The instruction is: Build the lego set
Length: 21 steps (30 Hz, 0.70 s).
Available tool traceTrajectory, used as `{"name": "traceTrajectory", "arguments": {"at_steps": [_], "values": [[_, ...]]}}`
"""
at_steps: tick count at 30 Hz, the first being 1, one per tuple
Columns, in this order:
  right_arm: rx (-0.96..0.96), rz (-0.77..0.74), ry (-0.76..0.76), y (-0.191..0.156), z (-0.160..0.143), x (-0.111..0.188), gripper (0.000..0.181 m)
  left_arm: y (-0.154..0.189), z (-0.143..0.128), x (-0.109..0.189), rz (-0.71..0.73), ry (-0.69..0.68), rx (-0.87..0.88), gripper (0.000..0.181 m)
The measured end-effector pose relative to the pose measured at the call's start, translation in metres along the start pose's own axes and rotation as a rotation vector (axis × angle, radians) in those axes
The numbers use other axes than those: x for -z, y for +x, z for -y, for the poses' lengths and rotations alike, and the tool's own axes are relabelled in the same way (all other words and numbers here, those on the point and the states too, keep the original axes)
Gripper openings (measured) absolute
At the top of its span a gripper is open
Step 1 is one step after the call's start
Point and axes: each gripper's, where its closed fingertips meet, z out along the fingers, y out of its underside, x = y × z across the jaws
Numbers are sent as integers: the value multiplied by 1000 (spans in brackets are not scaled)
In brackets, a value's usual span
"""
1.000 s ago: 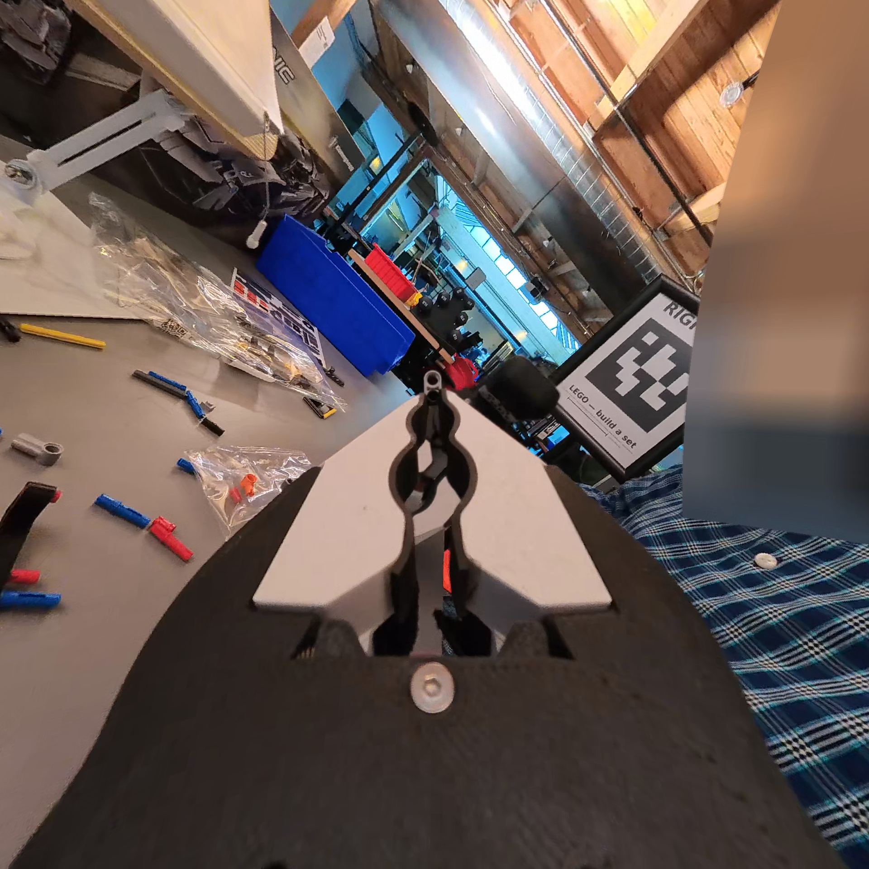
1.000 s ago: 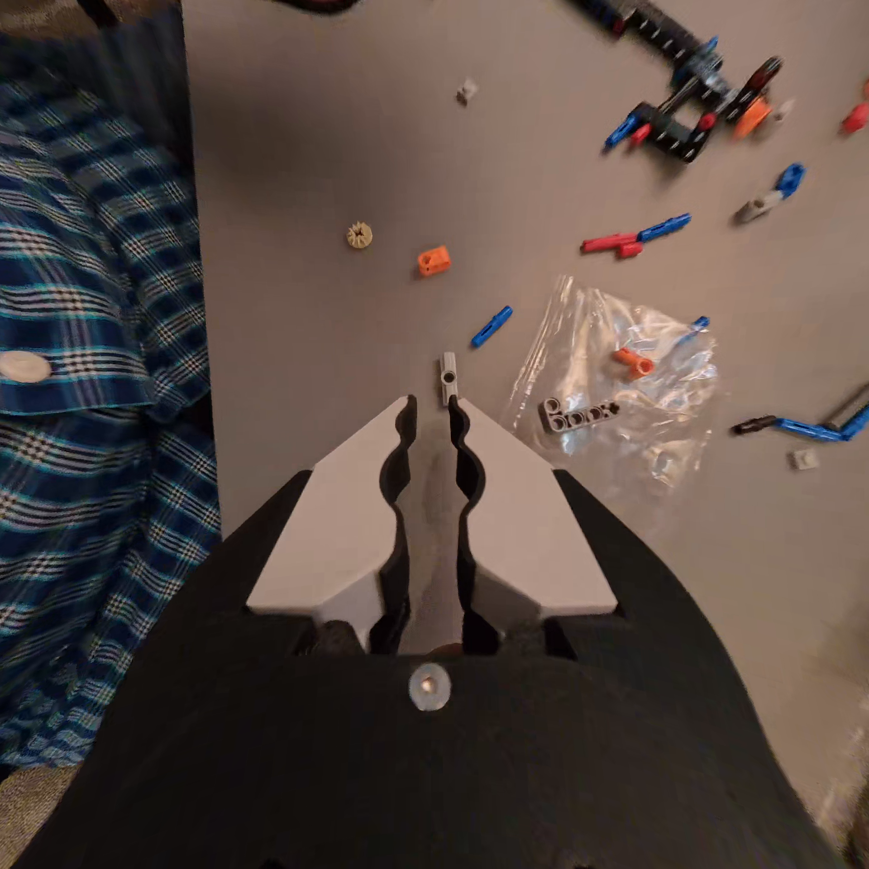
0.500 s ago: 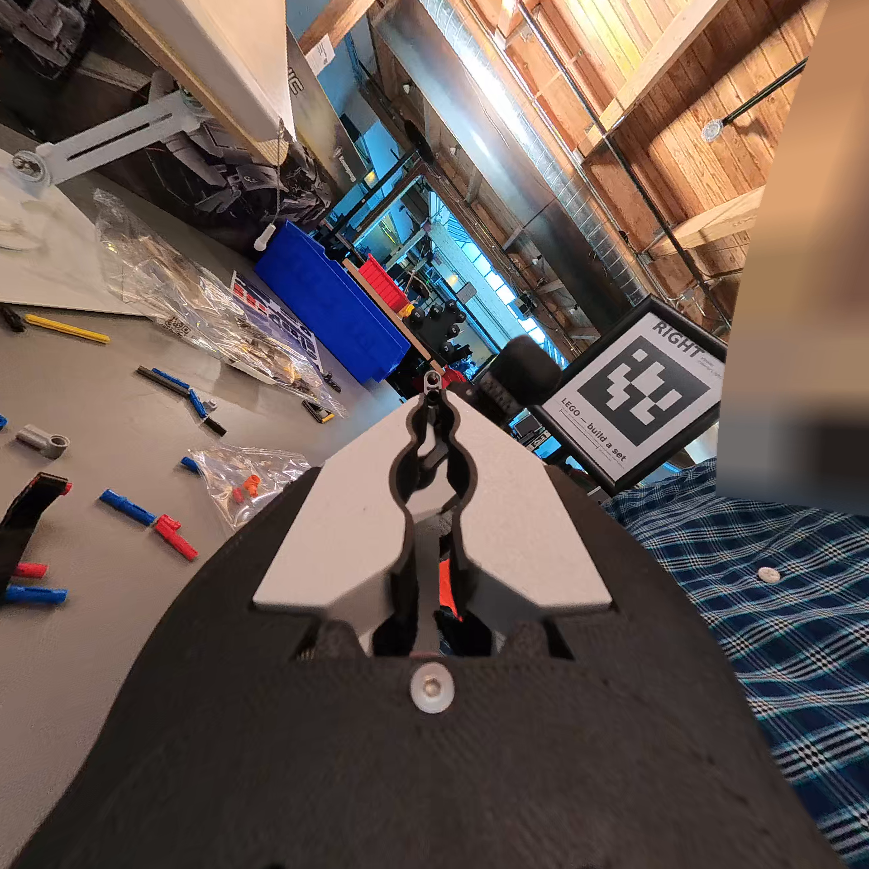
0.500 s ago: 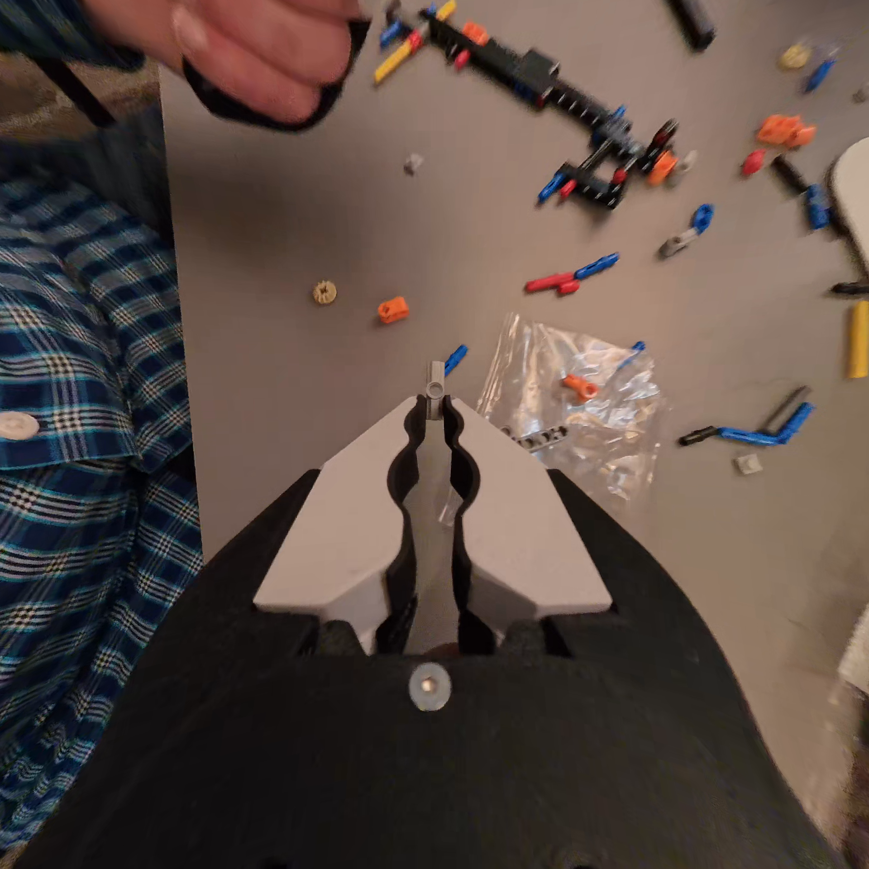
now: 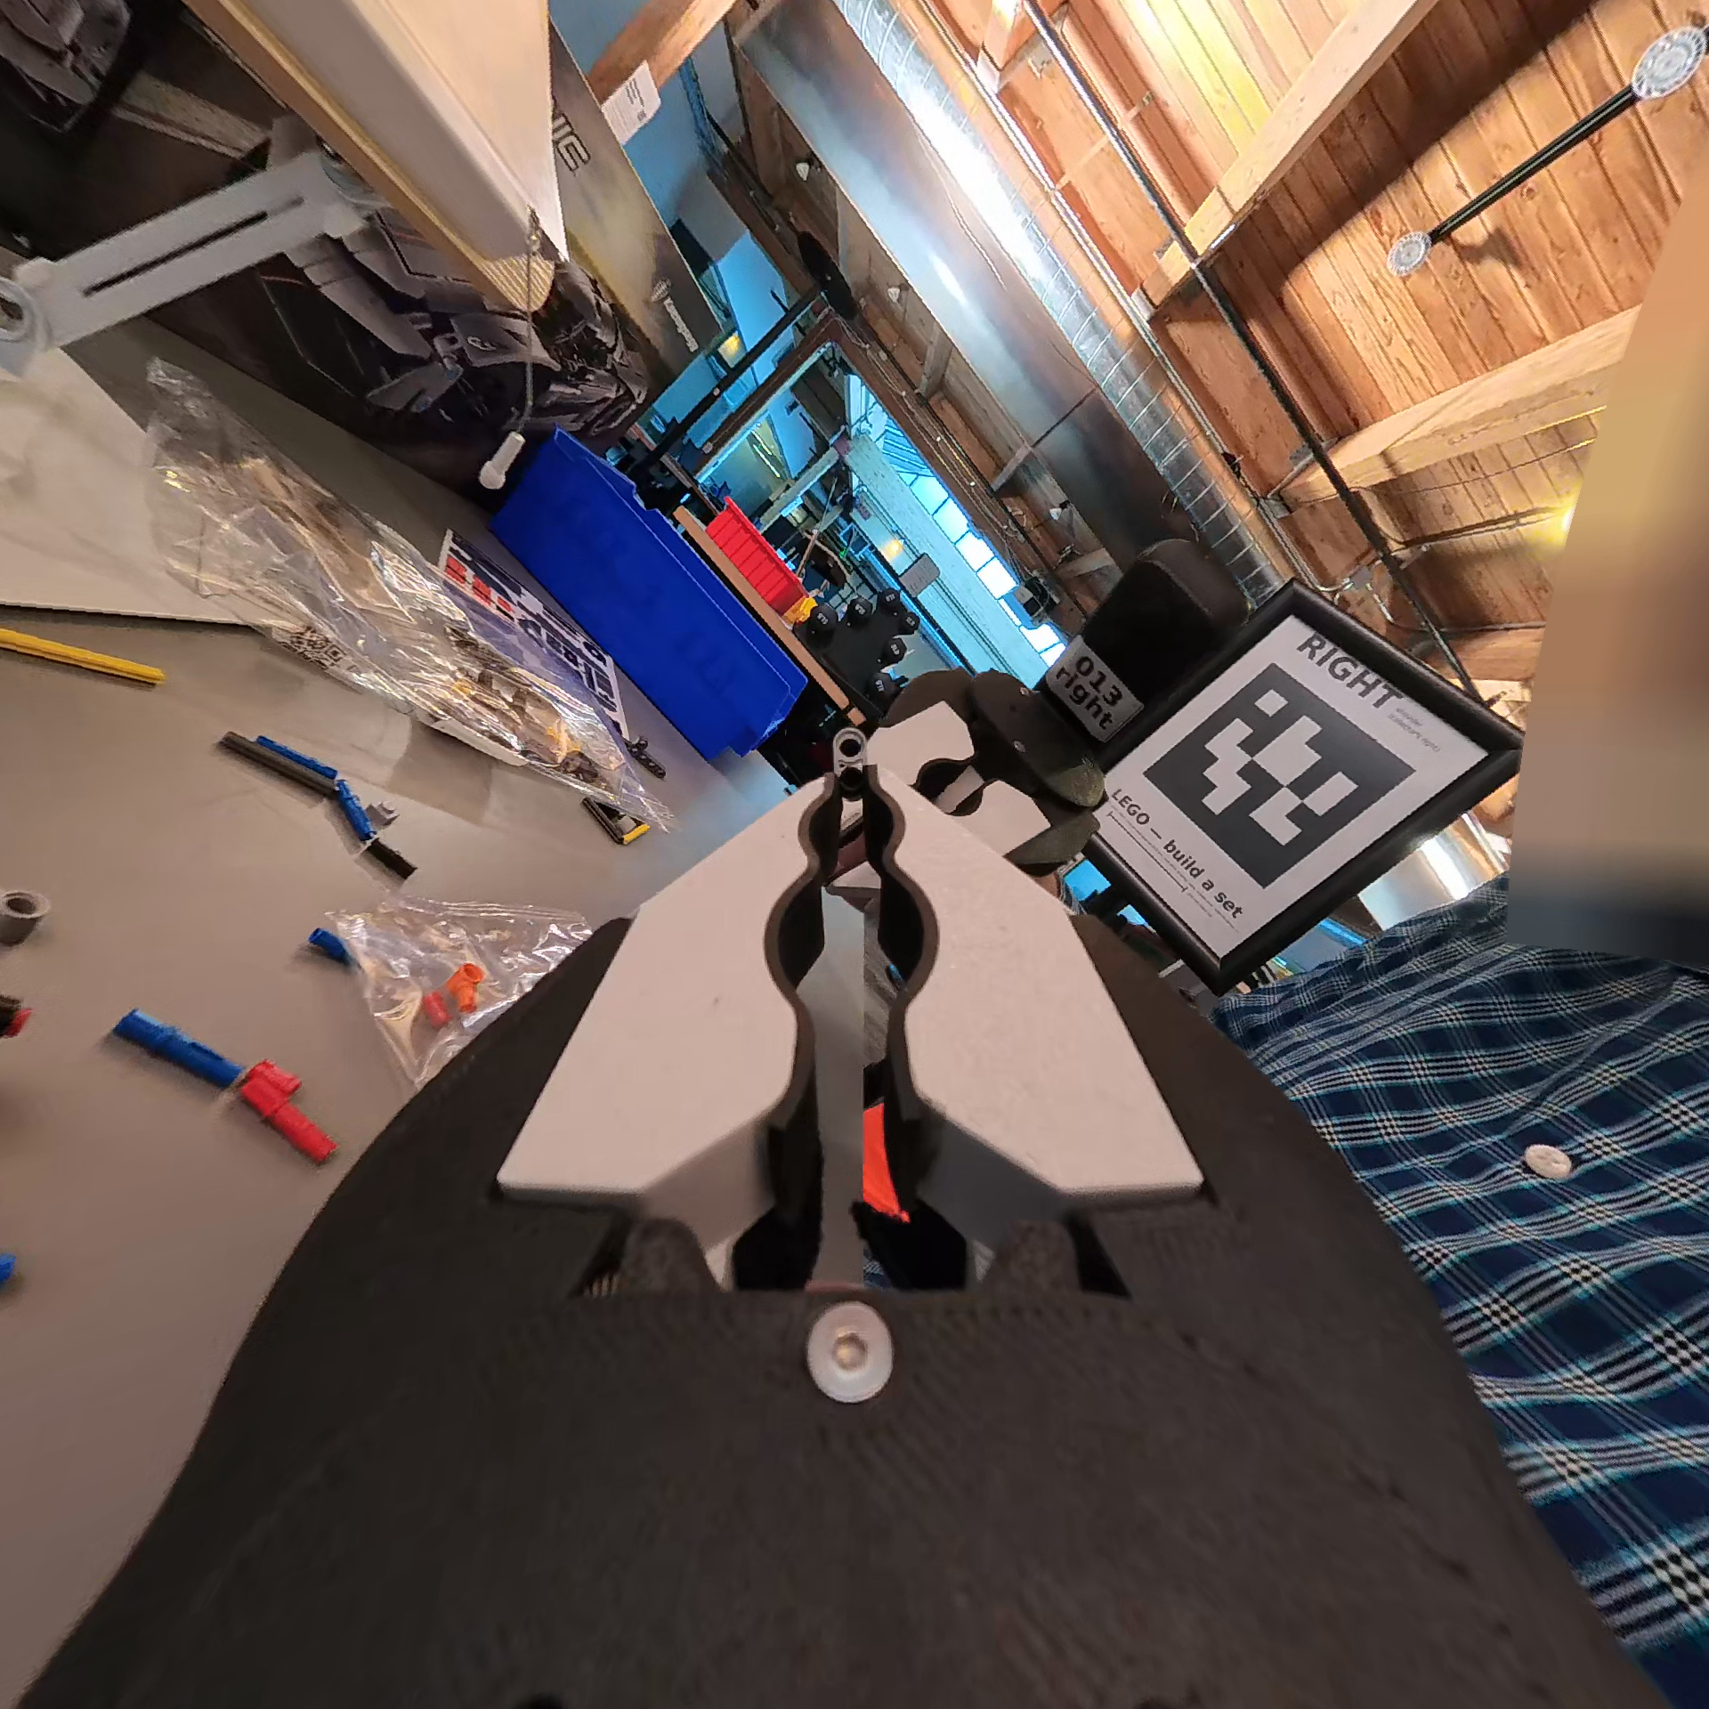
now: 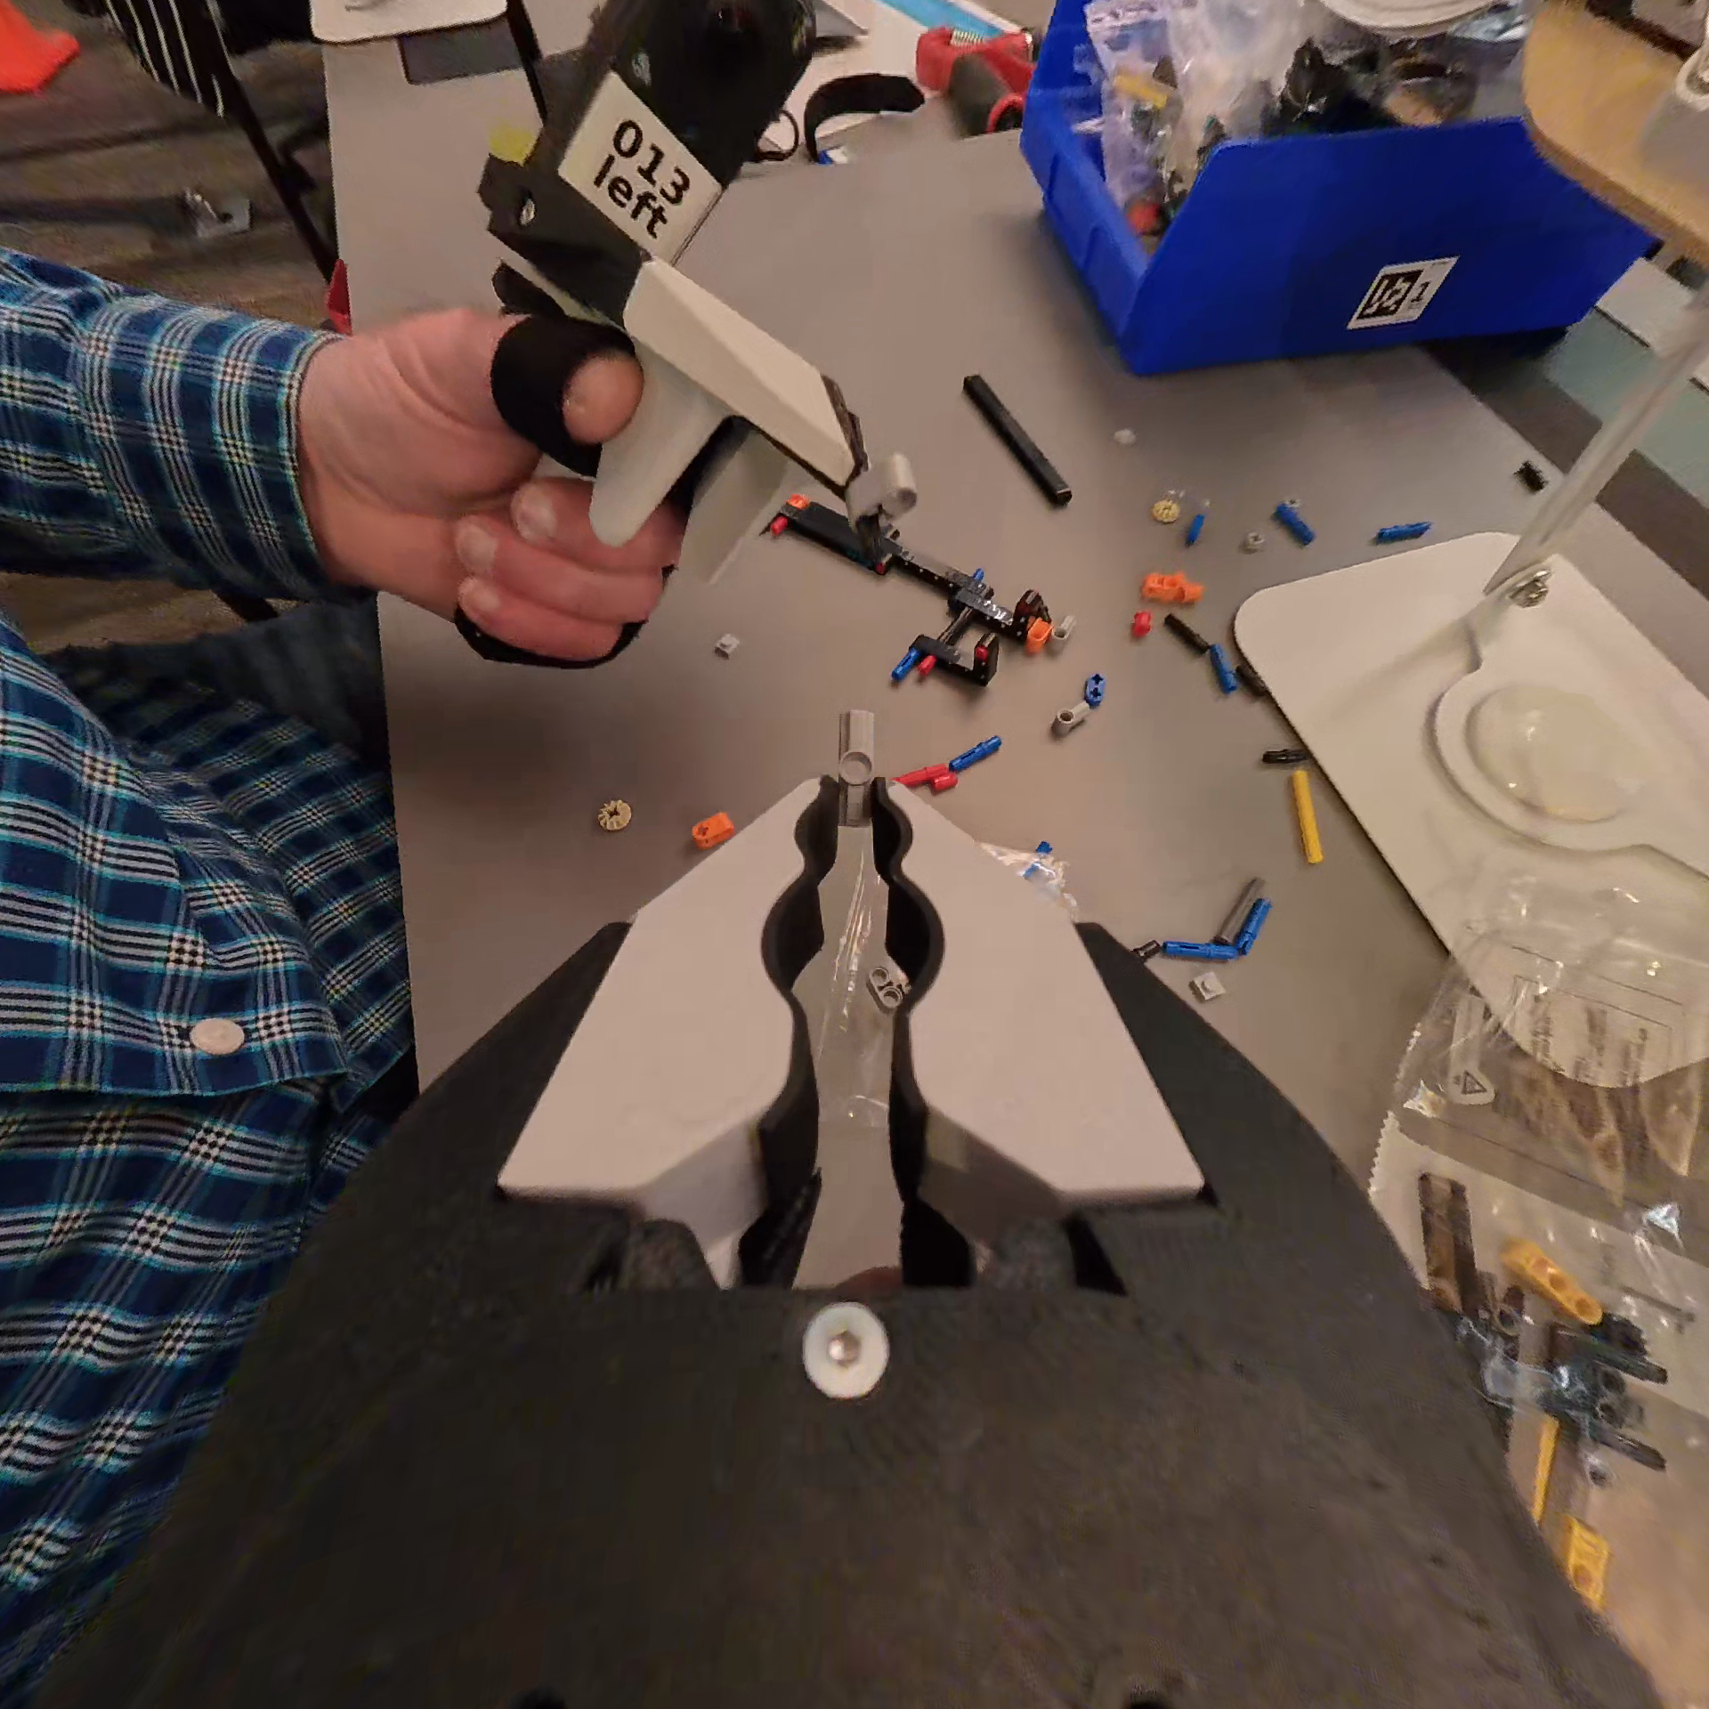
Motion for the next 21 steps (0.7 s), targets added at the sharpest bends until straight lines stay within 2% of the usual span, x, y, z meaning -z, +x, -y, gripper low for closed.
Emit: {"name": "traceTrajectory", "arguments": {"at_steps": [21], "values": [[144, -136, 52, 7, 17, 7, 4, -2, -10, -18, -52, 18, 104, 1]]}}
